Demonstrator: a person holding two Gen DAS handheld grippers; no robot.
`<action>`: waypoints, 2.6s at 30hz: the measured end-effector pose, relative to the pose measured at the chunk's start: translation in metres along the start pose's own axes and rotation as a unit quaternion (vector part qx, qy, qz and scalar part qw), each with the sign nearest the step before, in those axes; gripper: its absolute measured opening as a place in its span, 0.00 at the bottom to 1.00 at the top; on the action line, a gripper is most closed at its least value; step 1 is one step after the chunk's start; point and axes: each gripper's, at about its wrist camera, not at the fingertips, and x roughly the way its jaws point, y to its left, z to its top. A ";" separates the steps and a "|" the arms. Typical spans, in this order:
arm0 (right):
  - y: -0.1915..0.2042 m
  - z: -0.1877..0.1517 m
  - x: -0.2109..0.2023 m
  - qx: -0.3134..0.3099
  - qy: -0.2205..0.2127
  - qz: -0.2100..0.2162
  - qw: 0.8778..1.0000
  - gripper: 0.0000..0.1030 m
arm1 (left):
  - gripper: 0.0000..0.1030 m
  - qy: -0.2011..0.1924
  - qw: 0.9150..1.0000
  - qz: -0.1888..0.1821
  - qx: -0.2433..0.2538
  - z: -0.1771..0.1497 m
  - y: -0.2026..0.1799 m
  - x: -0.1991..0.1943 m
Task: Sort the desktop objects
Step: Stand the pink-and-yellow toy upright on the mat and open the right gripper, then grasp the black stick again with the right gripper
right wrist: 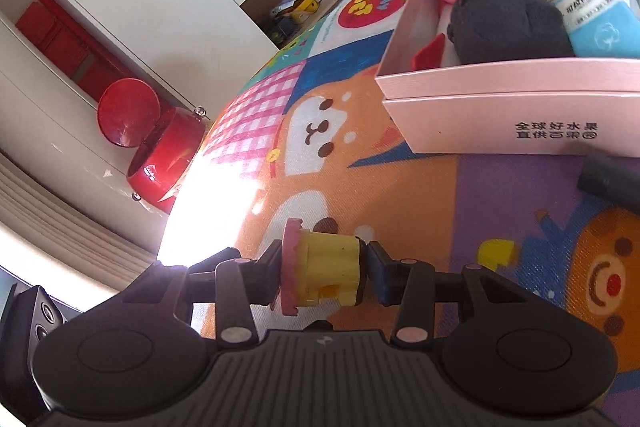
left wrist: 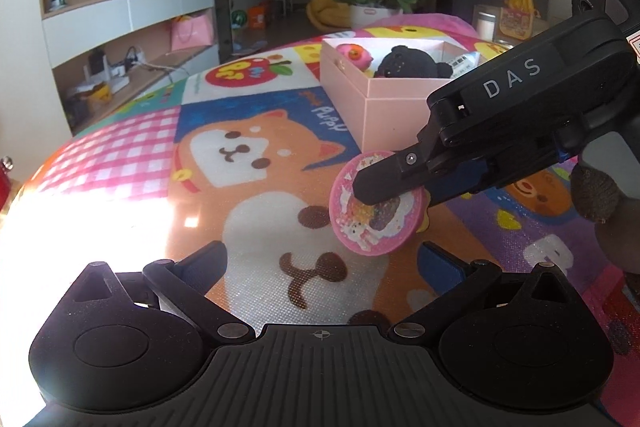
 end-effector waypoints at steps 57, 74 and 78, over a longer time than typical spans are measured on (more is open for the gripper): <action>-0.055 -0.011 -0.049 -0.087 -0.151 -0.312 0.934 0.89 | 1.00 -0.020 1.000 0.009 0.003 0.015 -0.037 0.023; -0.046 -0.047 -0.069 -0.102 -0.136 -0.299 0.939 0.73 | 1.00 -0.021 0.999 0.010 0.034 0.016 -0.046 0.022; -0.040 -0.072 -0.081 -0.121 -0.142 -0.311 0.932 0.73 | 0.81 -0.018 0.999 -0.012 0.033 0.022 -0.052 0.023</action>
